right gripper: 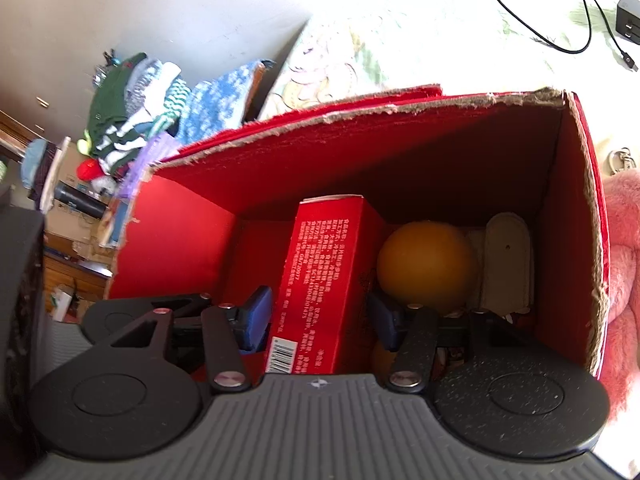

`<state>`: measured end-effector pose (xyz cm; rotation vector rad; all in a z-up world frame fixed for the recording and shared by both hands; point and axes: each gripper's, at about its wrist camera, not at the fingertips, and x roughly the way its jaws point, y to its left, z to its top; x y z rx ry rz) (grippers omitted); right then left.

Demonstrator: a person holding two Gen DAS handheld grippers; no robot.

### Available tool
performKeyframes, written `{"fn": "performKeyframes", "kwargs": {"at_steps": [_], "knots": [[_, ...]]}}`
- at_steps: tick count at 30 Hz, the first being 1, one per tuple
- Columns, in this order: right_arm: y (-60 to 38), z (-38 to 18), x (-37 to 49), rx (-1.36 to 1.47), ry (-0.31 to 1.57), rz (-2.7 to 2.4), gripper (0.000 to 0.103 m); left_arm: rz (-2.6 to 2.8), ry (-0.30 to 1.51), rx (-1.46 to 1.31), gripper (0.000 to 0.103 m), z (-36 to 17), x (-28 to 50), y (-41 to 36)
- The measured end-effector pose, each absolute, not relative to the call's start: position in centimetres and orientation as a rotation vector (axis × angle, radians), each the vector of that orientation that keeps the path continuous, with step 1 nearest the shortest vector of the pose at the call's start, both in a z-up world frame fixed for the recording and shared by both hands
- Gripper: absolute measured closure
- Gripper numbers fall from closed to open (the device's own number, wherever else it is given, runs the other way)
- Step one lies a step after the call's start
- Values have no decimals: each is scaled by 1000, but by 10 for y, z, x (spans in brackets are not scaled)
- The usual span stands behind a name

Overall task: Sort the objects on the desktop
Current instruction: 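Lower the red carton into the box beside the gourd toy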

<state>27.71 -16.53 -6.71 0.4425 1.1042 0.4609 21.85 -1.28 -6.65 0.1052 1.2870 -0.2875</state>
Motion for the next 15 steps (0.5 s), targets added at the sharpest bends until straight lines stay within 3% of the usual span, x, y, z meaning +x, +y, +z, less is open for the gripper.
{"fn": "performKeyframes", "kwargs": {"at_steps": [9, 15], "knots": [[-163, -63, 273, 420, 1085, 431, 49, -286, 1276, 109, 35, -62, 217, -8], [-162, -53, 268, 358, 1044, 372, 47, -287, 1231, 134, 23, -53, 213, -6]]}}
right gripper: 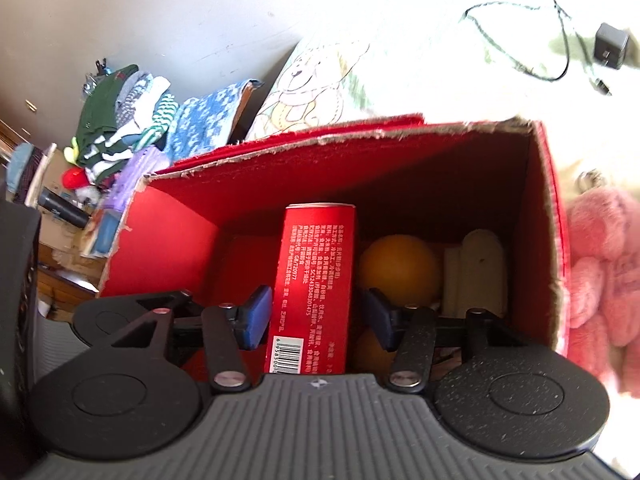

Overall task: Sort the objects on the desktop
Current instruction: 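Lower the red carton into the box beside the gourd toy, then open both grippers and release the carton inside the box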

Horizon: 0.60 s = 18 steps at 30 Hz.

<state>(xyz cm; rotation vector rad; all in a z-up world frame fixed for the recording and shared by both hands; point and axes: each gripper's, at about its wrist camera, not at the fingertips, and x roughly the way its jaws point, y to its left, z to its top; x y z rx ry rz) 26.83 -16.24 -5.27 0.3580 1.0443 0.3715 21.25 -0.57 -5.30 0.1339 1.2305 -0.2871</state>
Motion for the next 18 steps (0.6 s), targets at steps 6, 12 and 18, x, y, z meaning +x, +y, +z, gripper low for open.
{"fn": "performKeyframes", "kwargs": {"at_steps": [6, 12, 18], "knots": [[-161, -51, 267, 323, 1041, 338, 48, -278, 1231, 110, 20, -49, 211, 4], [-160, -49, 263, 322, 1036, 326, 48, -302, 1234, 79, 20, -46, 207, 10], [-161, -46, 260, 327, 1027, 327, 48, -291, 1224, 71, 20, -44, 178, -11]]}}
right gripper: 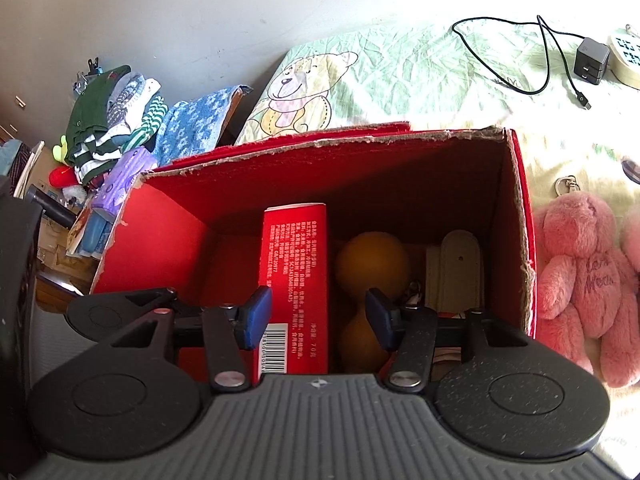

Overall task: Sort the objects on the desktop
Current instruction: 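Open both grippers and release the carton inside the box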

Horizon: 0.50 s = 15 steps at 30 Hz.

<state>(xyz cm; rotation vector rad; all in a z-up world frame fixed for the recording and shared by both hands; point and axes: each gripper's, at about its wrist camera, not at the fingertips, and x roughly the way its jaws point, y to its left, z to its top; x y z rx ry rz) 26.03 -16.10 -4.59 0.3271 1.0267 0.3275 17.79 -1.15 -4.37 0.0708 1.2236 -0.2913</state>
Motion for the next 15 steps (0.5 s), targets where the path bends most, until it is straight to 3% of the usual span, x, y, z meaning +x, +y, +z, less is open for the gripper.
{"fn": "performKeyframes", "kwargs": {"at_steps": [15], "knots": [[-166, -32, 243, 343, 972, 331, 48, -241, 1212, 50, 16, -69, 204, -20]]}}
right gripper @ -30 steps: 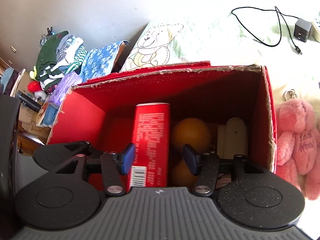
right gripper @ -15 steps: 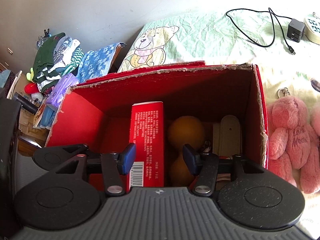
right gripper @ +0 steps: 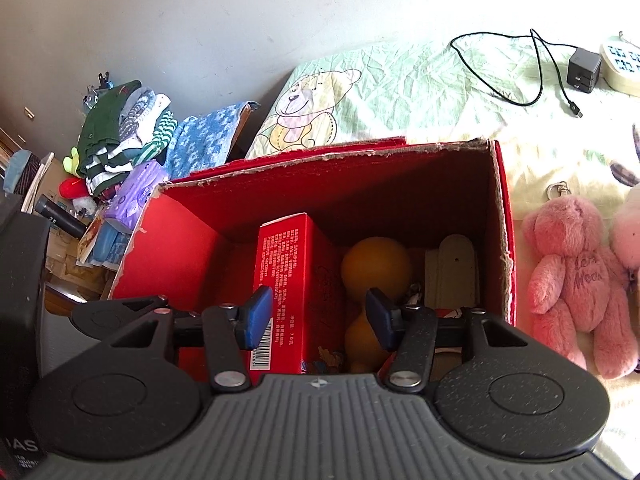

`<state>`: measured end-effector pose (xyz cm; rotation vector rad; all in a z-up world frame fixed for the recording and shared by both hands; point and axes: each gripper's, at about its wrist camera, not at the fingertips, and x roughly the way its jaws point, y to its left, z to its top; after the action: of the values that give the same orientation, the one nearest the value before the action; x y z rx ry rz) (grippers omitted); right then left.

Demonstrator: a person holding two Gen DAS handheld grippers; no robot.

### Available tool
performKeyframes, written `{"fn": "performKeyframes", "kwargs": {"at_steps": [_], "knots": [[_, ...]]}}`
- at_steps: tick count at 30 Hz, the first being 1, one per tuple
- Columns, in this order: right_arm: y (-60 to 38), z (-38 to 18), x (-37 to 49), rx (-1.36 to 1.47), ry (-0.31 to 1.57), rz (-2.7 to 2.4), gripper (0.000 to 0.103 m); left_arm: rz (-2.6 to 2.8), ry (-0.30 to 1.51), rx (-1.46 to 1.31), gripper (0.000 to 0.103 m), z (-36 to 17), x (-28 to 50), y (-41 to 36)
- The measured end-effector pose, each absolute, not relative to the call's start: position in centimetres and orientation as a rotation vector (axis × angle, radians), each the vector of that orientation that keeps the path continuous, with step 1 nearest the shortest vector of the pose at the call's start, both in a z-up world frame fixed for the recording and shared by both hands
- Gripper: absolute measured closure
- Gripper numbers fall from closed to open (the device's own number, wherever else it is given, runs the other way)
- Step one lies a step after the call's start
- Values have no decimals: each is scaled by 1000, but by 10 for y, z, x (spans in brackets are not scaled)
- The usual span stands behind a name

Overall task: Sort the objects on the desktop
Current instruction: 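Open both grippers and release the carton inside the box, then raise both grippers out of the box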

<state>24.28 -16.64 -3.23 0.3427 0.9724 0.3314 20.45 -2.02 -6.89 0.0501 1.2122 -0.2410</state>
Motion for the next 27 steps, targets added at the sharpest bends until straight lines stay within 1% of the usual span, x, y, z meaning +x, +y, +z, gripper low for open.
{"fn": "performKeyframes", "kwargs": {"at_steps": [4, 7, 15, 18, 20, 27], "knots": [[-166, -29, 238, 327, 964, 309, 48, -219, 1194, 42, 15, -67, 200, -18], [-165, -27, 235, 317, 962, 280, 50, -185, 1181, 47, 15, -63, 194, -14], [-165, -23, 218, 336, 944, 243, 50, -120, 1145, 37, 16, -52, 174, -5], [-169, -19, 210, 378, 926, 241, 50, -107, 1138, 39, 19, -52, 169, -5], [-168, -15, 203, 367, 904, 222, 50, -101, 1138, 29, 20, -41, 160, 1], [-167, -11, 184, 346, 870, 189, 50, -53, 1117, 14, 21, -40, 153, 6]]}}
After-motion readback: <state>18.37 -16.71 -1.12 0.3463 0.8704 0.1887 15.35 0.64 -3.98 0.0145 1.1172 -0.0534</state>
